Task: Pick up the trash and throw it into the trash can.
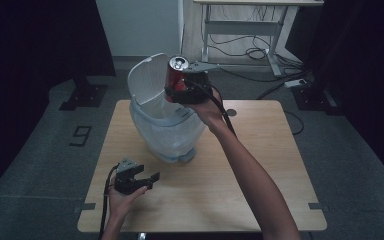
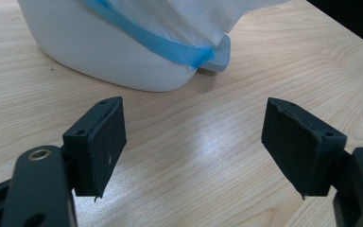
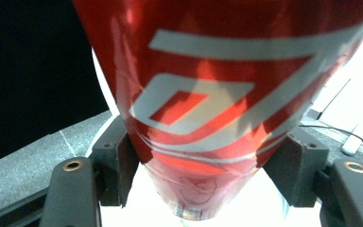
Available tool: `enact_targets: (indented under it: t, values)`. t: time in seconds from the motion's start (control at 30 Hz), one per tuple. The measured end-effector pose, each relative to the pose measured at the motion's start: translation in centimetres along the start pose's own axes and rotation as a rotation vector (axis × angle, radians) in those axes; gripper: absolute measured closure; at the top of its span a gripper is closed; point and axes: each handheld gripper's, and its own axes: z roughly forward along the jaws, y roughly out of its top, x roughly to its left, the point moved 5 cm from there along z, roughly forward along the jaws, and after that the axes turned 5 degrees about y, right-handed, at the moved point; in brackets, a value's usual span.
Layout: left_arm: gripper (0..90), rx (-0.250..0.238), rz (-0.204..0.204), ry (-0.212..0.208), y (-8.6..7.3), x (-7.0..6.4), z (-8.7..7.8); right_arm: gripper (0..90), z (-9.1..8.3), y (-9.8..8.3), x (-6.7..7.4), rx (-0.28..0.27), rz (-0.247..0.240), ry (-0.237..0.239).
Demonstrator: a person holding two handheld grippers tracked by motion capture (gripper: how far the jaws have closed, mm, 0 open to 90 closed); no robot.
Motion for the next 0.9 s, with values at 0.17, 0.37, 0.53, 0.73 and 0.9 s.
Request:
enact_targets:
  t: [0.17, 0.37, 0.53, 0.73, 0.9]
  values:
    - [22.3, 0.000, 0.000, -0.001, 0.0, 0.1, 0.0, 32.9, 0.7, 0.3, 0.1, 0.002, -0.003, 0.005]
    - [22.3, -0.005, -0.006, -0.002, 0.0, 0.1, -0.1, 32.7, 1.6, 0.2, 0.1, 0.023, -0.003, 0.007]
    - [22.5, -0.011, -0.012, -0.015, 0.1, 0.1, -0.2, 32.4, 2.3, 0.0, 0.1, 0.023, 0.012, 0.015]
    - [22.6, -0.014, -0.015, -0.007, 0.1, 0.5, -0.4, 14.0, 3.2, -0.5, -0.1, 0.058, 0.042, 0.022]
    - [22.6, -0.013, -0.019, -0.007, 0.0, 0.5, -0.3, 13.1, 2.5, -0.8, -0.1, 0.051, 0.041, 0.015]
